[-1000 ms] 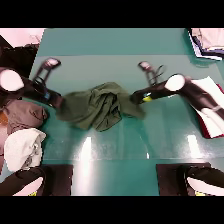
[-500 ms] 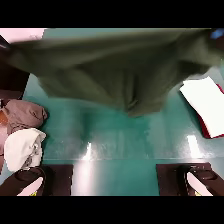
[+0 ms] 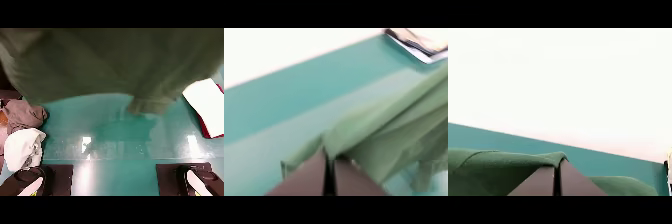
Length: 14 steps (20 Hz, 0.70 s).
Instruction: Fold the shirts.
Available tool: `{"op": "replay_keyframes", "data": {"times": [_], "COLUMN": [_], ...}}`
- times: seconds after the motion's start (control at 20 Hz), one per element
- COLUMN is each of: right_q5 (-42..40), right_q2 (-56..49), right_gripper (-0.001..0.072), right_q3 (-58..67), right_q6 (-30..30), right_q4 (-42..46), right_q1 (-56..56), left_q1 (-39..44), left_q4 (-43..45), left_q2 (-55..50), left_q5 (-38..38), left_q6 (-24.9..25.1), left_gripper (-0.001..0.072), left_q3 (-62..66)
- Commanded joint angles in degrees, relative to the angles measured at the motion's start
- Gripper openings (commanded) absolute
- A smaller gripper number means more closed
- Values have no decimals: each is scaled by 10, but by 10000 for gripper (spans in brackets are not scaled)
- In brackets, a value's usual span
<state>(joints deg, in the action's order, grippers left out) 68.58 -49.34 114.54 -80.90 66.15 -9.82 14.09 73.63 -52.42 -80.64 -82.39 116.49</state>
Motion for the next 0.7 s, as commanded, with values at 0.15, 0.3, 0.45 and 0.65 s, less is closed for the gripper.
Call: {"op": "replay_keyframes", "data": {"times": [0.15,0.3,0.45,0.65], "right_q5": [68,67,-2,-92], "right_q2": [-146,-233,-325,-409], "right_gripper": [15,15,15,16], "right_q3": [-1,-87,-146,-170], "right_q6": [-21,-28,-28,-29], "right_q4": [17,31,31,30], "right_q1": [92,129,134,134], "left_q1": [0,0,-18,-66], "left_q4": [-15,1,26,10], "left_q2": [-53,-131,-238,-334], "left_q5": [21,95,192,267], "left_q6": [14,33,30,-2], "left_gripper": [25,25,25,25], "left_q3": [-208,-313,-346,-344]}}
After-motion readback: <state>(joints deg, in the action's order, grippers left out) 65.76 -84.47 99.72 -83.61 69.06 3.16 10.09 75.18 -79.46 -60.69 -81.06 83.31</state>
